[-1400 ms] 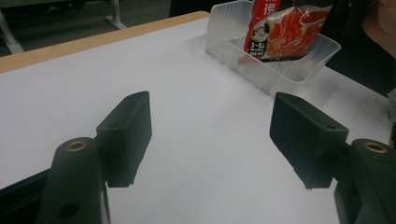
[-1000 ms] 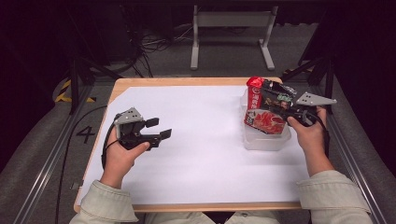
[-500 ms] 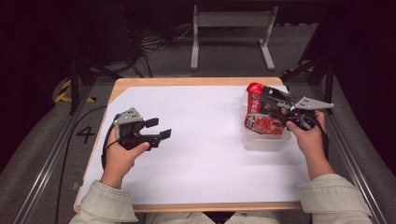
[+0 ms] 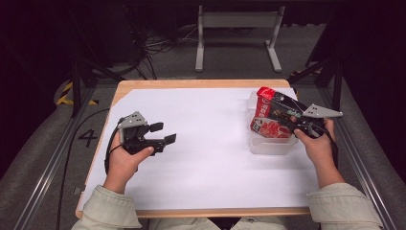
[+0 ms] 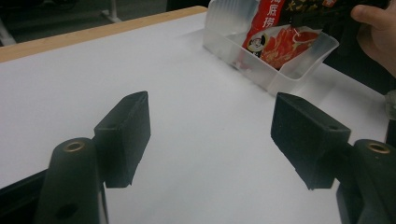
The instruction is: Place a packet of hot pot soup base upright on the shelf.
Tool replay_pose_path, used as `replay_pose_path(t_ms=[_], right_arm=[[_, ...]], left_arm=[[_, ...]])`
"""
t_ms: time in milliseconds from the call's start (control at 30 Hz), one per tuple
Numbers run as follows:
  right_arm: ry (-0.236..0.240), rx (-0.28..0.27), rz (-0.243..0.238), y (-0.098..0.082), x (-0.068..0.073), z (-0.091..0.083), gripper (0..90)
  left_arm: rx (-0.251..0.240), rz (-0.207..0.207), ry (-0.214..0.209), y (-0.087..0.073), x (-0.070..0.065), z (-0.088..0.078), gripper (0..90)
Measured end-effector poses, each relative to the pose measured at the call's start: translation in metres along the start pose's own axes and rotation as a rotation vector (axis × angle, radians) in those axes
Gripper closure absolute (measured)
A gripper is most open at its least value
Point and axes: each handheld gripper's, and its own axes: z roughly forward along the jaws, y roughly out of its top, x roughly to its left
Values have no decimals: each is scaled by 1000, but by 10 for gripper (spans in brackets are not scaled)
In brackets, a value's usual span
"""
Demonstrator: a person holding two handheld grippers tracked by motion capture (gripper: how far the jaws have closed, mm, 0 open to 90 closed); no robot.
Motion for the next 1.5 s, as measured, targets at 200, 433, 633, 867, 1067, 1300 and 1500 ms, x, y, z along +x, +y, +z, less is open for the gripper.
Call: replay_pose_path(t_ms=[200, 433, 633, 867, 1067, 1300, 1500], right_arm=[[-18, -32, 29, 0, 2, -3, 465], [-23, -84, 51, 0, 5, -19, 314], [-27, -101, 63, -1, 13, -40, 292], [-37, -106, 43, -1, 24, -61, 285], [-10, -127, 22, 2, 45, -77, 280], [65, -130, -3, -1, 74, -76, 276], [167, -117, -13, -5, 91, -61, 267]], left_arm=[[3, 1, 3, -2, 1, 1, 283], [-2, -3, 9, -10, 2, -2, 257], [-25, -6, 12, -18, 2, -8, 235], [-40, -9, 3, -32, 2, -15, 210], [-26, -9, 5, -43, -4, -19, 184], [-16, 8, 0, -57, -11, -20, 167], [-26, 2, -5, -72, -11, -22, 163]])
